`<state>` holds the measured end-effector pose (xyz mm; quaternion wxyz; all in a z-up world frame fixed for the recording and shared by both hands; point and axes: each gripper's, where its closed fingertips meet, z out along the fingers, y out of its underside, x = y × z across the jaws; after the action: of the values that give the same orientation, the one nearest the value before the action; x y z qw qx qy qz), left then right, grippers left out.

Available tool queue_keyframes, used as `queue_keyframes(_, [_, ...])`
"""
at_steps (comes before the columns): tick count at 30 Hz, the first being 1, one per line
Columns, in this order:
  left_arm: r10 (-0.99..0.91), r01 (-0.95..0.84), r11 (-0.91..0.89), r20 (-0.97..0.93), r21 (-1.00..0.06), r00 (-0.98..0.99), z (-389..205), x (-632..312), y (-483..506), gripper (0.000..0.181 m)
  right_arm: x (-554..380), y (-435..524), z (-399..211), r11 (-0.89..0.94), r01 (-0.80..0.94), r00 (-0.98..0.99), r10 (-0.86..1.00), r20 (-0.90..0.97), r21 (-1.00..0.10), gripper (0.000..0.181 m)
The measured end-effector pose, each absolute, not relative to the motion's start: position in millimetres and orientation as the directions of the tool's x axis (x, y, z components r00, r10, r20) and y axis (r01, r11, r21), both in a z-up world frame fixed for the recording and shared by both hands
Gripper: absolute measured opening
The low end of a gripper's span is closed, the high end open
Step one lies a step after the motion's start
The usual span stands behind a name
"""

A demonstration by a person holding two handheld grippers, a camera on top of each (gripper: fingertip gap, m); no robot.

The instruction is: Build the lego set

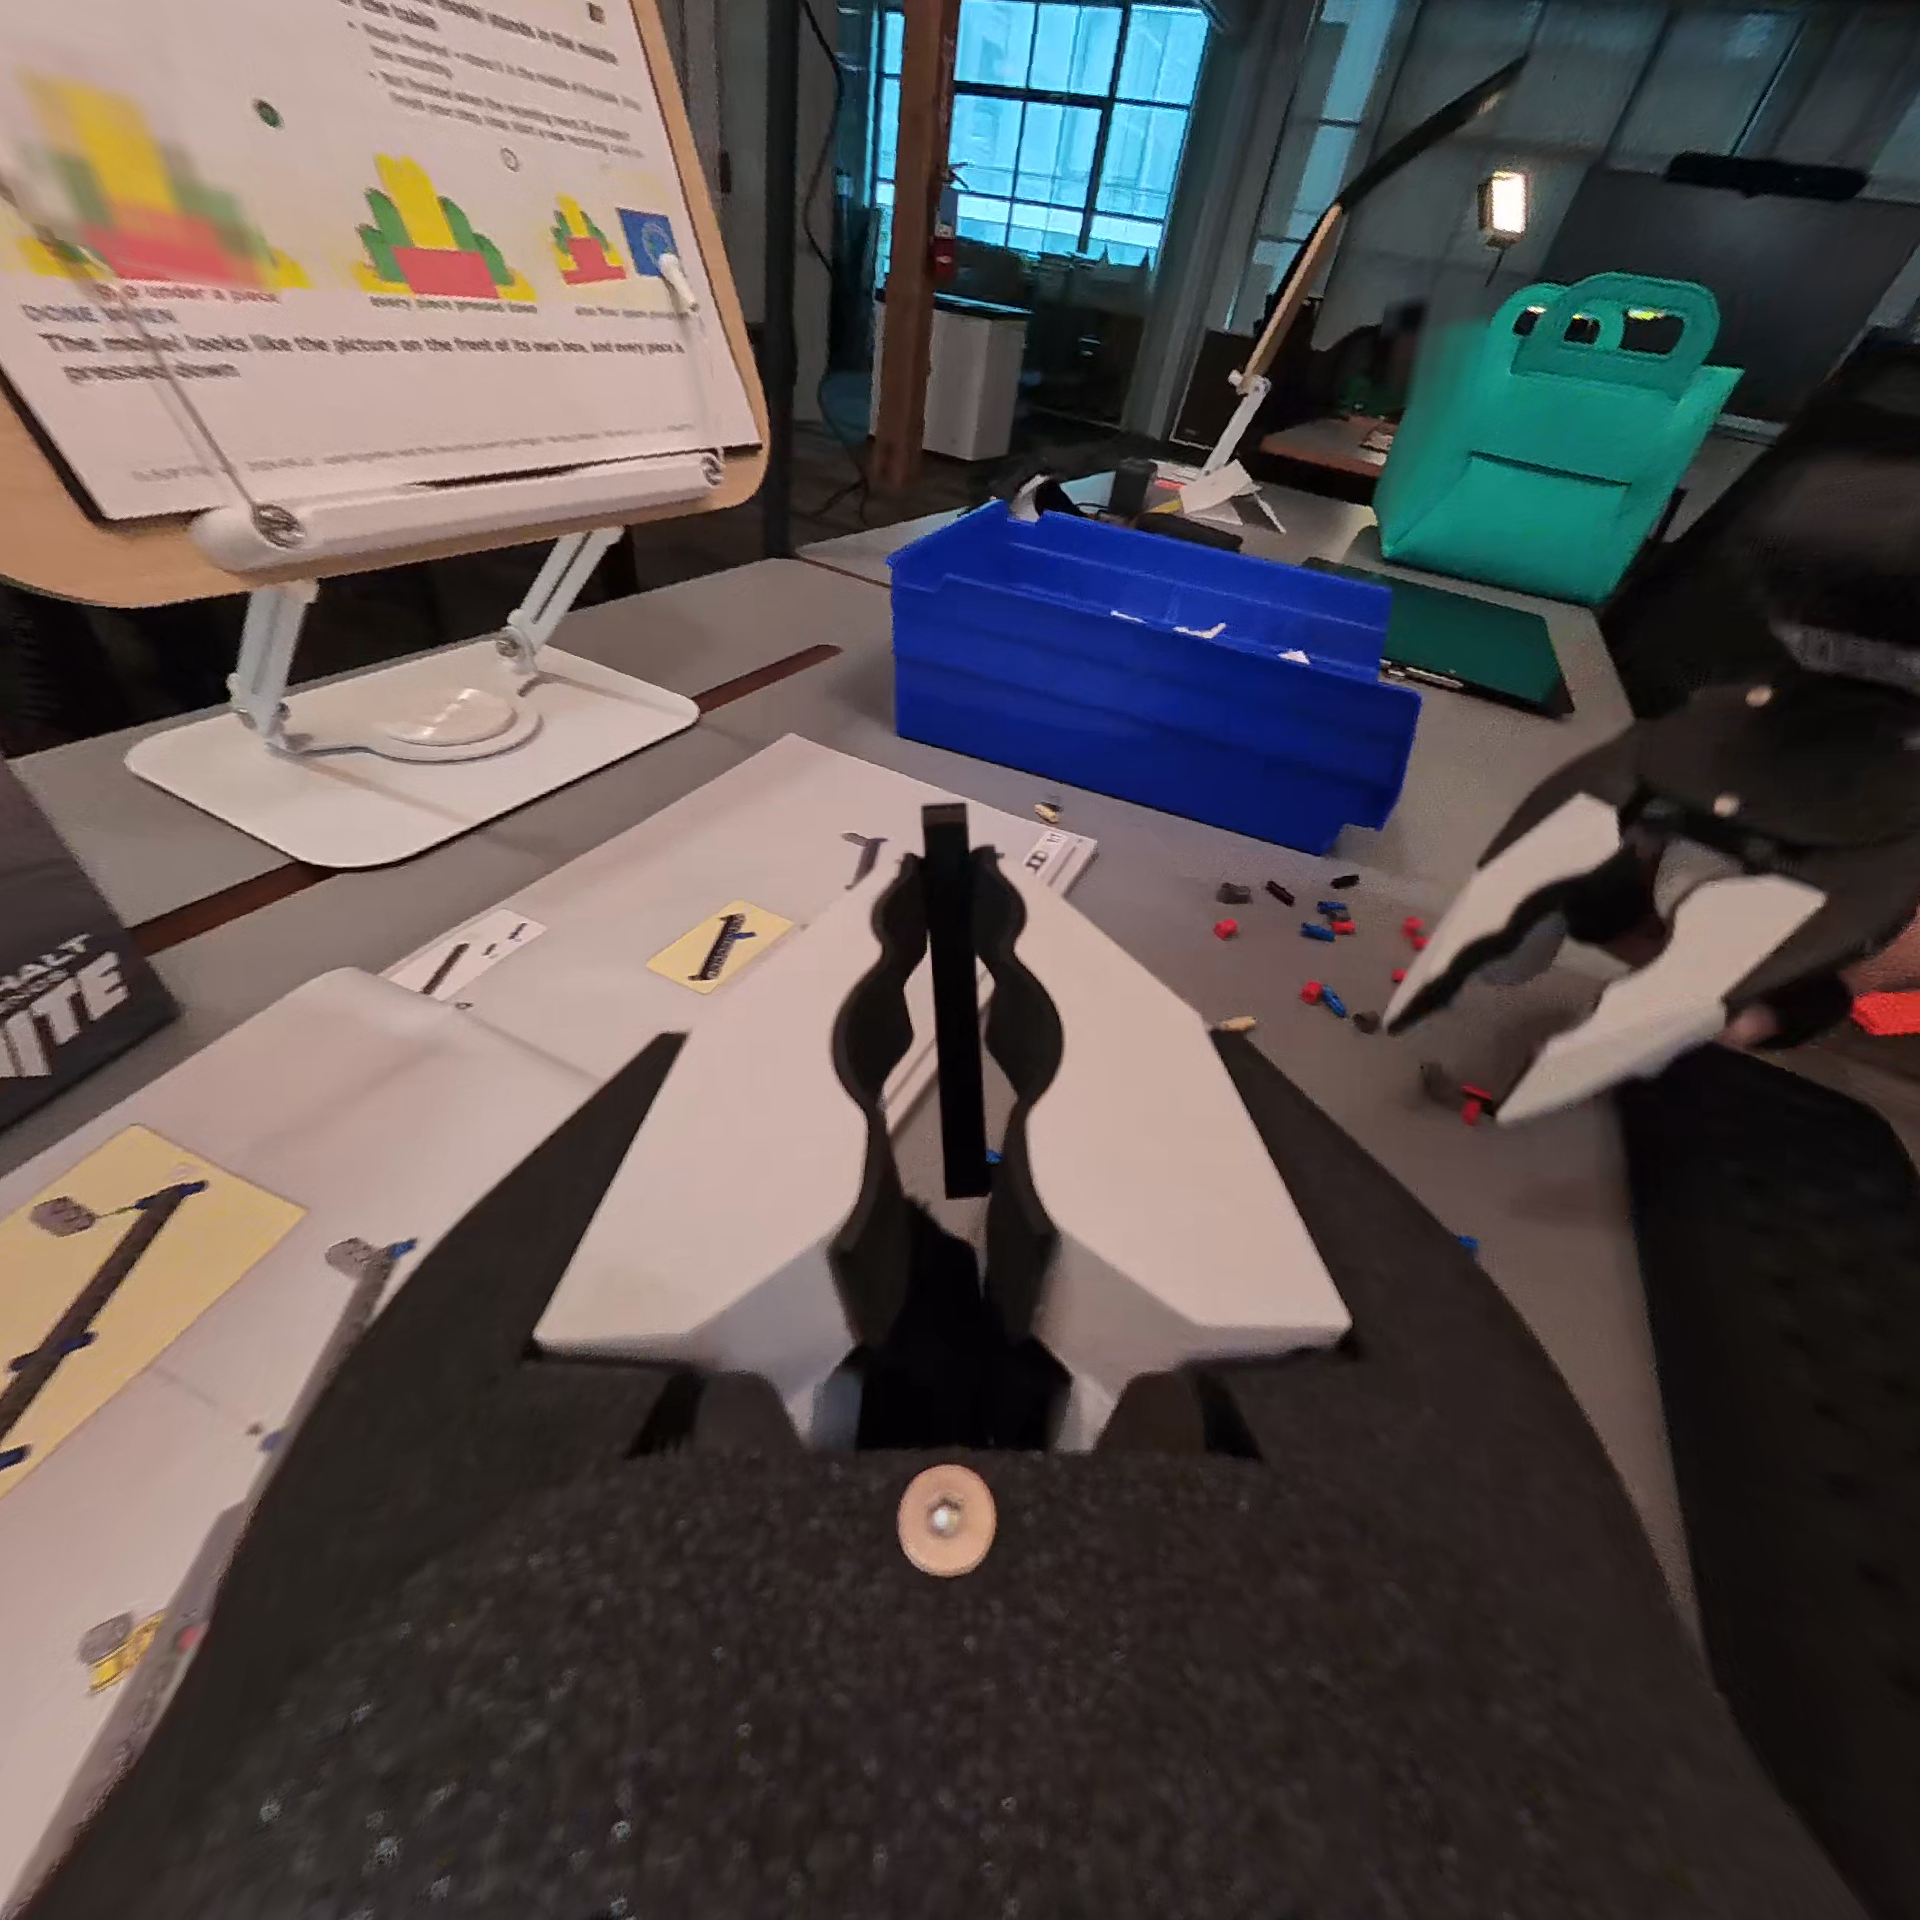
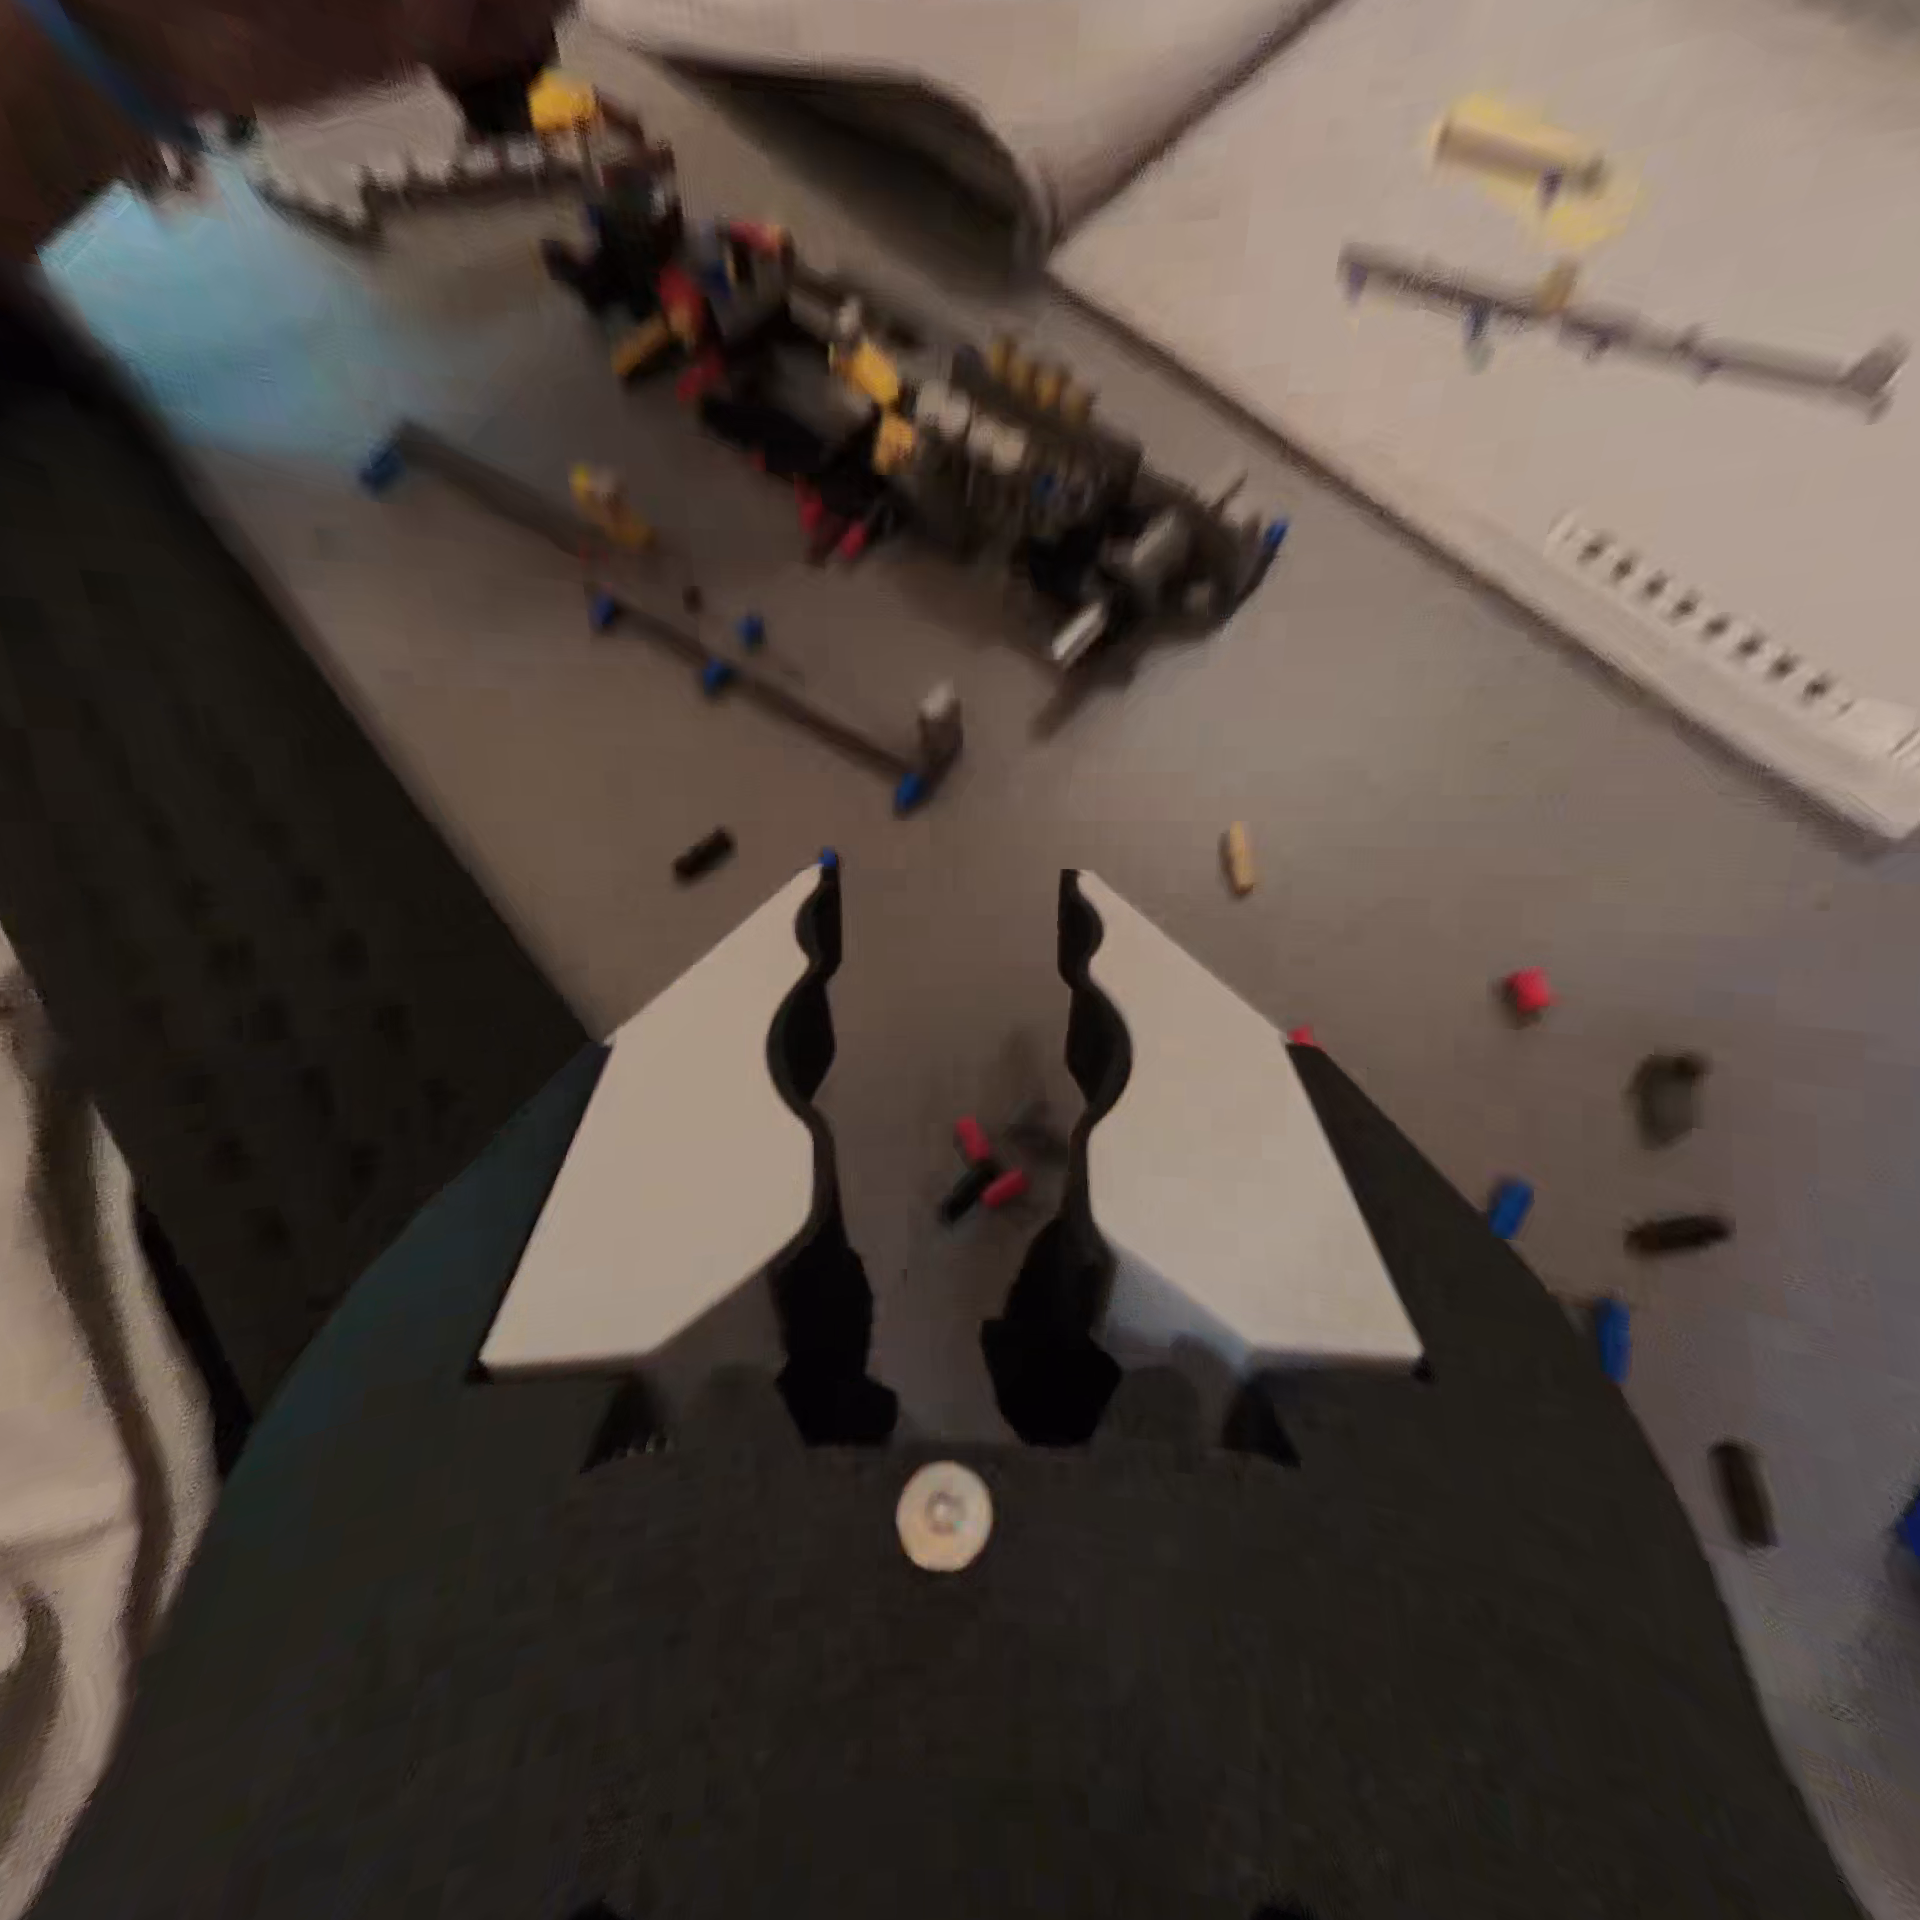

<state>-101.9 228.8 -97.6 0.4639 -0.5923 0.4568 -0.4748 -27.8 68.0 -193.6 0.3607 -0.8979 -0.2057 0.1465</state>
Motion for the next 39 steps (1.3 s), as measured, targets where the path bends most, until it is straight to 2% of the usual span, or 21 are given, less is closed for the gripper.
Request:
queue_keyframes(2, [-0.984,-0.113,-0.149,0.136,-0.982,0.113,-101.6,-97.0,221.9,0.007,-34.7,48.7,-213.2,-0.693,0.273,0.883,0.455,-0.112,-0.668,0.034])
queue_keyframes(6, [-0.987,-0.142,-0.133,0.119,-0.981,0.104,-109.1,-92.5,217.0,0.007,-64.6,44.3,-208.6,-0.655,0.180,0.875,0.447,-0.185,-0.734,0.020])
queue_keyframes(8, [-0.986,-0.140,-0.146,0.134,-0.979,0.097,-109.2,-92.2,216.3,0.007,-81.9,44.7,-214.7,-0.652,0.245,0.859,0.489,-0.151,-0.717,0.015])
queue_keyframes(10, [-0.986,-0.137,-0.147,0.134,-0.980,0.101,-109.0,-93.1,217.8,0.007,-89.1,47.7,-224.5,-0.667,0.312,0.858,0.503,-0.100,-0.676,0.013])
queue_keyframes(13, [-0.986,-0.132,-0.148,0.136,-0.980,0.100,-106.9,-94.9,218.9,0.007,-101.3,50.2,-225.5,-0.704,0.283,0.848,0.501,-0.172,-0.652,0.014])
queue_keyframes(15, [-0.986,-0.126,-0.145,0.133,-0.981,0.103,-104.7,-96.1,220.0,0.007,-98.7,50.6,-229.9,-0.730,0.292,0.864,0.479,-0.157,-0.618,0.019])
queue_keyframes(18, [-0.986,-0.118,-0.143,0.132,-0.983,0.100,-101.7,-97.0,219.6,0.007,-102.0,52.1,-230.5,-0.724,0.300,0.872,0.472,-0.130,-0.621,0.016])
queue_keyframes(25, [-0.989,-0.120,-0.134,0.125,-0.984,0.081,-101.9,-94.3,213.5,0.007,-100.8,53.0,-235.3,-0.735,0.391,0.880,0.476,-0.010,-0.554,0.011])
queue_keyframes(28, [-0.990,-0.118,-0.125,0.116,-0.985,0.079,-100.7,-94.4,212.2,0.007,-98.9,55.6,-235.5,-0.728,0.406,0.880,0.475,0.020,-0.553,0.003])
queue_keyframes(33, [-0.990,-0.102,-0.117,0.108,-0.988,0.085,-96.1,-96.8,213.9,0.007,-88.1,56.0,-233.2,-0.728,0.430,0.874,0.483,0.045,-0.534,0.003])
queue_keyframes(37, [-0.990,-0.100,-0.122,0.113,-0.988,0.085,-94.7,-97.9,215.1,0.007,-24.1,36.4,-208.0,-0.747,0.529,0.838,0.533,0.113,-0.402,0.003])
queue_keyframes(39, [-0.991,-0.099,-0.115,0.107,-0.988,0.083,-93.7,-97.7,213.6,0.007,27.9,14.4,-198.1,-0.791,0.570,0.822,0.557,0.122,-0.223,0.003])
